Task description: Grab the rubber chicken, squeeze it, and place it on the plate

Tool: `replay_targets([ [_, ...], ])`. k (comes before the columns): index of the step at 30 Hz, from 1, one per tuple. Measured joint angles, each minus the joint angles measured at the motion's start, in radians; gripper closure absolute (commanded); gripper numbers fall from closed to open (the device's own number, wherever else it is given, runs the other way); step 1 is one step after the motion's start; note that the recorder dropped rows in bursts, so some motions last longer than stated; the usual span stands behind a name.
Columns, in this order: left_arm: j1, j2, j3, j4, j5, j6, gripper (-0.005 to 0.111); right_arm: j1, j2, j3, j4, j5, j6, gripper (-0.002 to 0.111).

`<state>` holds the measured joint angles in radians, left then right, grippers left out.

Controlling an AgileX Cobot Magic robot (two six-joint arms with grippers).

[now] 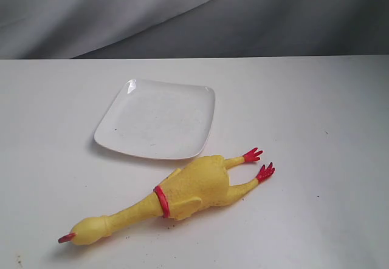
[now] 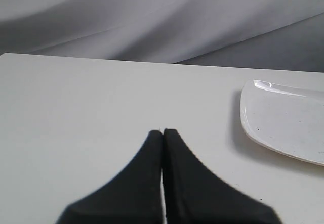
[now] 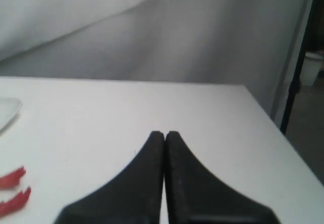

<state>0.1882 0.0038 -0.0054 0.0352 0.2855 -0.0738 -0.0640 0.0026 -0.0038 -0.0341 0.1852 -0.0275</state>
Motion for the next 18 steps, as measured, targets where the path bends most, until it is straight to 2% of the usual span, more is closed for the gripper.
replay_targets([
  [11,0.000,0.000,0.000,0.000,0.000,0.000,0.106,0.000,0.000,0.000,0.000,-0.548,0.000,0.108],
  [18,0.000,0.000,0.000,0.000,0.000,0.000,0.106,0.000,0.000,0.000,0.000,-0.645,0.001,0.108],
])
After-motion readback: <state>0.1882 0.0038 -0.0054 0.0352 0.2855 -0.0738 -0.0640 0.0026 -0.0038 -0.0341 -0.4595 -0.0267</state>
